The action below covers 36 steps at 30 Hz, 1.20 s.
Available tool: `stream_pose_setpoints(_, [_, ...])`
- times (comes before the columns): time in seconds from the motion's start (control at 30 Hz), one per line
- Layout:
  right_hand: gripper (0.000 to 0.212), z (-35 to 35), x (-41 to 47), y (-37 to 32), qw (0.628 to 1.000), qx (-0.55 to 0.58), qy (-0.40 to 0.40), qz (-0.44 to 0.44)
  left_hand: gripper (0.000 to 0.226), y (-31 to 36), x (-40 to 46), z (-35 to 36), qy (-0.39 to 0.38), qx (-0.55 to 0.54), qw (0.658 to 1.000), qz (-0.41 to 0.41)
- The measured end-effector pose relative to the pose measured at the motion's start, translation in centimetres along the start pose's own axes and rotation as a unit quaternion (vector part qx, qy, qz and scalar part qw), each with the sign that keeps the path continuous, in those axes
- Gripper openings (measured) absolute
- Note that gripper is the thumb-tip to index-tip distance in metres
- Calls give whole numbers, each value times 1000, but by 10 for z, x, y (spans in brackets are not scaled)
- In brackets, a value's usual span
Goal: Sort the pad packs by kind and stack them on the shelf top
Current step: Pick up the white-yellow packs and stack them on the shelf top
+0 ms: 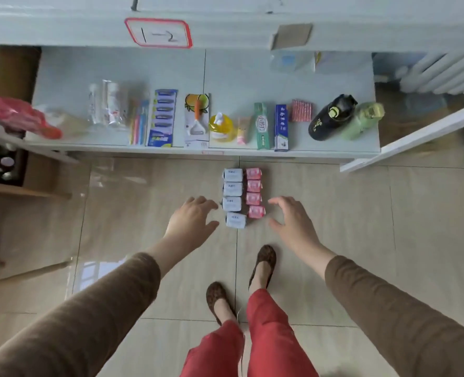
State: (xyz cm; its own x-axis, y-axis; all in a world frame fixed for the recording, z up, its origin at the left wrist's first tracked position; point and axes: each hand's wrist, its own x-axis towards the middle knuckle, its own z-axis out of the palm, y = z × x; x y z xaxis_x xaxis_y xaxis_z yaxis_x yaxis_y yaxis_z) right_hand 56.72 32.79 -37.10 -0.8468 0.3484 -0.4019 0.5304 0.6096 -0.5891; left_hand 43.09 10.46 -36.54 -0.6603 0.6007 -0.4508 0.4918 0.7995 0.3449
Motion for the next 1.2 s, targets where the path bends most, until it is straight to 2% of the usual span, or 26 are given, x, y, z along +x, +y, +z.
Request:
stream_pose_setpoints(0.3, [70, 187, 60, 124, 991, -54, -122, 31, 61, -73, 79, 208, -54, -21, 997, -46])
stream_pose_setpoints(0.57, [88, 319, 146, 218, 989, -86, -117, 20, 66, -131, 195, 334, 1, -20, 999, -50])
stream_pose_setpoints(0.73, [82, 376, 175, 249, 991, -110, -79, -5, 68, -141, 250, 386, 39, -18, 998, -35])
stream_pose_setpoints(0.83, [72, 398, 180, 260, 987, -153, -53, -10, 68, -142, 267, 407, 63, 20, 997, -33])
stream_pose_setpoints(0.93, [59, 411, 179, 270, 986, -161, -40, -17, 70, -139, 275, 422, 74, 6, 995, -64])
stream_pose_setpoints(1.07, [51, 415, 168, 281, 984, -149, -83, -51, 66, -139, 277, 431, 18, 16, 996, -90])
stream_pose_setpoints(1.2, [51, 381, 134, 291, 989, -56, -129, -40, 63, -137, 250, 421, 14, -41, 994, -100])
